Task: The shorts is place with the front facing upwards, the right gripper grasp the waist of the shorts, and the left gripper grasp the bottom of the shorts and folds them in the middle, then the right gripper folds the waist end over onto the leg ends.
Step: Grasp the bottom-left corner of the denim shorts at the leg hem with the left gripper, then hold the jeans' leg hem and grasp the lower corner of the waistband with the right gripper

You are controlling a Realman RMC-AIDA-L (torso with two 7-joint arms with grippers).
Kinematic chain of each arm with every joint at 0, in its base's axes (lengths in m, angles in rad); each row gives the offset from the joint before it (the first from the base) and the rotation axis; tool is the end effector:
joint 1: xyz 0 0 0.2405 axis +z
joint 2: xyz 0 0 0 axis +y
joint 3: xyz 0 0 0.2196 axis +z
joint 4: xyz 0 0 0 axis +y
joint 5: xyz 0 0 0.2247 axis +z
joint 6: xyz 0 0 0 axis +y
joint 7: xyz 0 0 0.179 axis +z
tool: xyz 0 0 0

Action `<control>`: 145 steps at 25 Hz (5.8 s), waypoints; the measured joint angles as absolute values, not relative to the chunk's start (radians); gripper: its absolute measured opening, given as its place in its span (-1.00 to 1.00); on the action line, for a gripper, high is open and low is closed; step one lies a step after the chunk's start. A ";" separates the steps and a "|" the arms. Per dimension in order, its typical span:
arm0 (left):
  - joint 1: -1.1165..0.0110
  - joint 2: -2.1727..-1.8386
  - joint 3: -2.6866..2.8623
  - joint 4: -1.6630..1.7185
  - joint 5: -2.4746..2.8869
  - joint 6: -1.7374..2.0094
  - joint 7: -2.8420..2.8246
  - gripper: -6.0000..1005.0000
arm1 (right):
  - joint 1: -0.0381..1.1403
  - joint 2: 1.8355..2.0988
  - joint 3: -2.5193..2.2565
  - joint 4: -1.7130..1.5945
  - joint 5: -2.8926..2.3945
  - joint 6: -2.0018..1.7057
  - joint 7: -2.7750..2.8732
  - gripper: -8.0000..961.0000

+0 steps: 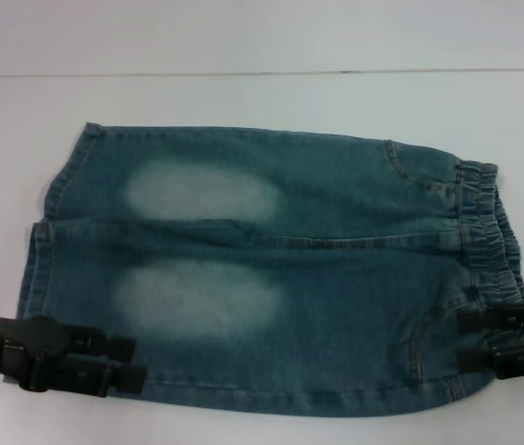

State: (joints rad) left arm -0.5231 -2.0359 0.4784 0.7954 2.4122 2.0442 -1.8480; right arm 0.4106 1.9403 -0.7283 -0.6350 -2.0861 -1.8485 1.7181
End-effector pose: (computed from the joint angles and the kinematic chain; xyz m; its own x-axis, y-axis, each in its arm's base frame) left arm -0.2494 0.2627 0.0305 0.6049 0.7675 0.2121 0.7200 -0.6410 0.2660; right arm 0.2734 0.2670 0.0240 0.6142 -0.7101 -0.3442 -0.6960 -0.6931 0.1879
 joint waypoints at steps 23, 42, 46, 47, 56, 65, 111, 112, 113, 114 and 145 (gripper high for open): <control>-0.569 -1.972 0.380 0.921 2.684 1.942 -2.248 0.51 | 0.417 1.940 -0.729 -0.635 -2.086 -1.844 1.715 0.99; -0.575 -1.985 0.441 0.885 2.777 1.780 -2.450 0.48 | 0.431 1.931 -0.724 -0.642 -2.088 -1.832 1.727 0.99; -0.577 -1.986 0.462 0.856 2.778 1.756 -2.453 0.47 | 0.435 1.931 -0.724 -0.643 -2.088 -1.831 1.727 0.99; -0.577 -1.987 0.468 0.851 2.778 1.750 -2.454 0.47 | 0.436 1.932 -0.724 -0.643 -2.088 -1.831 1.727 0.99; -0.578 -1.990 0.488 0.840 2.780 1.731 -2.456 0.45 | 0.442 1.933 -0.724 -0.644 -2.088 -1.828 1.727 0.99; -0.579 -1.985 0.481 0.846 2.801 1.721 -2.456 0.44 | 0.448 1.934 -0.724 -0.644 -2.088 -1.828 1.727 0.99; -0.620 -2.008 0.499 0.828 2.751 1.720 -2.391 -0.81 | 0.526 1.861 -0.669 -0.762 -2.119 -1.847 2.083 0.98; -0.622 -2.008 0.498 0.828 2.744 1.721 -2.389 -0.81 | 0.528 1.859 -0.669 -0.797 -2.141 -1.850 2.115 0.98; -0.625 -2.007 0.499 0.828 2.737 1.722 -2.387 -0.81 | 0.534 1.858 -0.669 -0.836 -2.178 -1.858 2.142 0.98; -0.628 -2.007 0.499 0.827 2.733 1.722 -2.385 -0.81 | 0.539 1.857 -0.669 -0.862 -2.207 -1.864 2.161 0.98; -0.655 -2.008 0.500 0.825 2.724 1.711 -2.382 -0.77 | 0.719 1.925 -0.837 -0.827 -2.743 -1.806 2.201 0.84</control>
State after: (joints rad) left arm -0.6551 -2.0080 0.5001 0.8252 2.7242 1.7111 -2.3822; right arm 0.7186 1.9252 -0.8370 -0.8265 -2.7431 -1.8059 2.2006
